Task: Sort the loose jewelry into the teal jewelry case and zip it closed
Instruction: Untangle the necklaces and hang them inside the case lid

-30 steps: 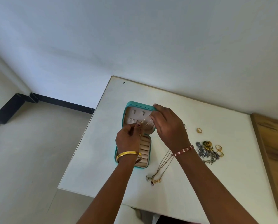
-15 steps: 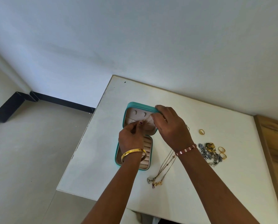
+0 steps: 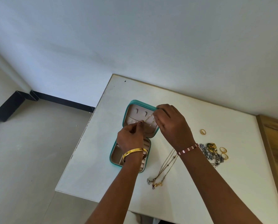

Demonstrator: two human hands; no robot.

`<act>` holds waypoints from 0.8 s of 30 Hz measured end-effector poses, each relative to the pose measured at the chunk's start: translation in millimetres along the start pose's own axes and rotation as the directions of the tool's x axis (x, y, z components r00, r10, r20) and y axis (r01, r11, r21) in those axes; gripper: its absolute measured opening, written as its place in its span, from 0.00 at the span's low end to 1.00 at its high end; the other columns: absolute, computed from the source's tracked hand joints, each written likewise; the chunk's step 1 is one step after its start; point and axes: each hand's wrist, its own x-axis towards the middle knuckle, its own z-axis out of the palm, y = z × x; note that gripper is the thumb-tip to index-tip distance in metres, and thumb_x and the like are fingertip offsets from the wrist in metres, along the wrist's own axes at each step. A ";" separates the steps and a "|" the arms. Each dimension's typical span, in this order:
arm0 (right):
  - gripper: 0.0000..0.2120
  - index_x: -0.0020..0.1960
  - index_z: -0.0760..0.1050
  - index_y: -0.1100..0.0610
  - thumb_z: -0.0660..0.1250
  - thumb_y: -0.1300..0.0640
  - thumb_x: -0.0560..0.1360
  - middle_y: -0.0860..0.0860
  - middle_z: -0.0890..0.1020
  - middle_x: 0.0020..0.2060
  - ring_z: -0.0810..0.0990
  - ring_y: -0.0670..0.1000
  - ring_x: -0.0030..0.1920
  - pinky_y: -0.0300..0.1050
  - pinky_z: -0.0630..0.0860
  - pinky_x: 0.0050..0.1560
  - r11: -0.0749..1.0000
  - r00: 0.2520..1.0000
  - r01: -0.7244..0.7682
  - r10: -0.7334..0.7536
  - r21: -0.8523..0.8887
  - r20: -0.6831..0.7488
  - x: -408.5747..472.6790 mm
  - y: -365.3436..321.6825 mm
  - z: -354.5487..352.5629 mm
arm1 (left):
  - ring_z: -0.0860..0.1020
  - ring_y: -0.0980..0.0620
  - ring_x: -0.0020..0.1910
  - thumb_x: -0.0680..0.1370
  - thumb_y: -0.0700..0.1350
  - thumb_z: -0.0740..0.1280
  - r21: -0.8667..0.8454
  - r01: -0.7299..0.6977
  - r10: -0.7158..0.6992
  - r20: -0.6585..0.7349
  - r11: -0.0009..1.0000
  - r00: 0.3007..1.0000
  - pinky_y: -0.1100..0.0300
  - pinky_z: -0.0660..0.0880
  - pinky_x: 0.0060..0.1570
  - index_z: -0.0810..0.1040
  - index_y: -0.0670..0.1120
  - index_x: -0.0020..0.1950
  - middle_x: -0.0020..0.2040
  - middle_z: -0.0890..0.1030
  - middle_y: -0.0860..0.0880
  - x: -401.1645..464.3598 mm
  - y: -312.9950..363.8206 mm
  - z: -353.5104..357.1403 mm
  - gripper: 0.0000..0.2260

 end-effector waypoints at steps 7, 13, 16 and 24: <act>0.10 0.45 0.69 0.59 0.68 0.67 0.69 0.60 0.79 0.37 0.81 0.57 0.39 0.40 0.79 0.37 0.979 0.993 -0.115 0.115 0.168 0.008 5.5 -4.7 -2.4 | 0.76 0.52 0.42 0.73 0.46 0.68 0.080 -0.032 0.031 0.012 0.996 0.999 0.62 0.70 0.48 0.80 0.40 0.54 0.49 0.83 0.42 3.1 -1.9 -3.1 0.13; 0.09 0.45 0.67 0.58 0.67 0.64 0.70 0.57 0.77 0.39 0.79 0.52 0.44 0.22 0.70 0.36 0.887 0.953 -0.303 0.291 0.348 0.087 8.0 -5.5 -3.6 | 0.75 0.52 0.42 0.74 0.46 0.67 0.177 -0.089 0.081 0.054 0.980 0.995 0.62 0.69 0.48 0.80 0.40 0.54 0.50 0.83 0.42 4.7 -3.1 -5.3 0.13; 0.06 0.44 0.71 0.62 0.68 0.66 0.70 0.57 0.77 0.40 0.75 0.48 0.45 0.21 0.71 0.38 0.833 0.923 -0.381 0.364 0.401 0.123 8.7 -4.4 -3.3 | 0.74 0.53 0.42 0.74 0.45 0.67 0.231 -0.122 0.104 0.086 0.965 0.991 0.63 0.68 0.48 0.80 0.41 0.54 0.50 0.82 0.43 5.1 -3.5 -6.4 0.12; 0.07 0.44 0.71 0.62 0.69 0.67 0.70 0.57 0.78 0.42 0.73 0.47 0.47 0.19 0.69 0.38 0.772 0.888 -0.460 0.395 0.438 0.236 14.5 -3.9 -8.7 | 0.73 0.52 0.42 0.75 0.44 0.65 0.400 -0.224 0.171 0.164 0.889 0.971 0.63 0.69 0.49 0.80 0.42 0.53 0.51 0.82 0.43 5.8 -4.8 -8.9 0.10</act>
